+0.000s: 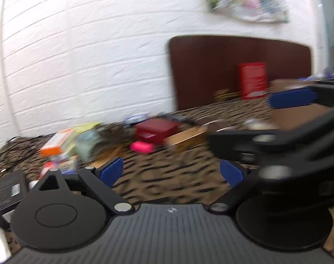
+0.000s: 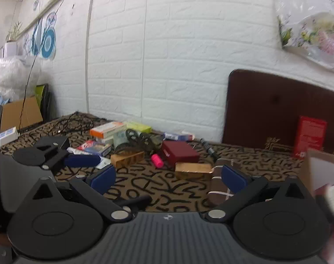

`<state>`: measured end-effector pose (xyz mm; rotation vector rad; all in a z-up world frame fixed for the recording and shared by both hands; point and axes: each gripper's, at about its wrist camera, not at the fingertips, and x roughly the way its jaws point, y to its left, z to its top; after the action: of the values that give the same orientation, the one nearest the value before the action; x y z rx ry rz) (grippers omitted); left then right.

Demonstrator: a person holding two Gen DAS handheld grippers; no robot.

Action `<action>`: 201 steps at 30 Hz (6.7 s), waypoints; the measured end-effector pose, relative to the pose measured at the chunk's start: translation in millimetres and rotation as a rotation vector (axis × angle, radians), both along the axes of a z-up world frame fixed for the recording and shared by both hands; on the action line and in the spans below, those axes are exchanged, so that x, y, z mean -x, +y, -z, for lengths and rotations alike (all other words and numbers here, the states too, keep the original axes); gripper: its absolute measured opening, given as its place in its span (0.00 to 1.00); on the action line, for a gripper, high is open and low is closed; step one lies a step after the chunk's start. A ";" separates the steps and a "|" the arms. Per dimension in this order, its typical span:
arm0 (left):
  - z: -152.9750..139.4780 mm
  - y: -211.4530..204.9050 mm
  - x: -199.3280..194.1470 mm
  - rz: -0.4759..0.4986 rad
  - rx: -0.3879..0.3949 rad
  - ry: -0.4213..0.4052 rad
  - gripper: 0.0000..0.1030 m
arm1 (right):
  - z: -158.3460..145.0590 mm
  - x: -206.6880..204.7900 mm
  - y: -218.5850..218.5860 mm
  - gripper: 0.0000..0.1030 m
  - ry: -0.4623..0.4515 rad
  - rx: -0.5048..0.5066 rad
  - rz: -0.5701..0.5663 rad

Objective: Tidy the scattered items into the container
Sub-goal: 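Grasp the small tan box with left tool while right tool grasps the gold box, then lift and carry both boxes over the cardboard container, then open both tools to release the boxes into the container, then return to the table and grasp the grey hair claw clip with left tool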

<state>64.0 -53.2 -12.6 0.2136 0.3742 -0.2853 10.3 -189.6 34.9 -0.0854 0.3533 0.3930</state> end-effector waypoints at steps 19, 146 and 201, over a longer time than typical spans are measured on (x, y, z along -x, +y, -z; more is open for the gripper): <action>32.9 31.4 -90.7 -0.148 -0.071 0.150 0.70 | 29.2 -25.9 3.2 1.00 0.112 -0.025 0.024; -68.7 -240.4 -27.3 0.458 -0.030 -0.065 0.73 | -31.3 22.4 -225.3 0.97 0.068 0.062 0.435; 6.1 51.4 -57.6 -0.262 0.016 0.047 0.79 | 41.8 -79.1 77.7 1.00 0.157 0.060 -0.074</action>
<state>121.5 -1.8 -18.7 0.1400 0.4412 -0.0358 89.4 -112.0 -6.9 -0.1272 0.5178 0.4641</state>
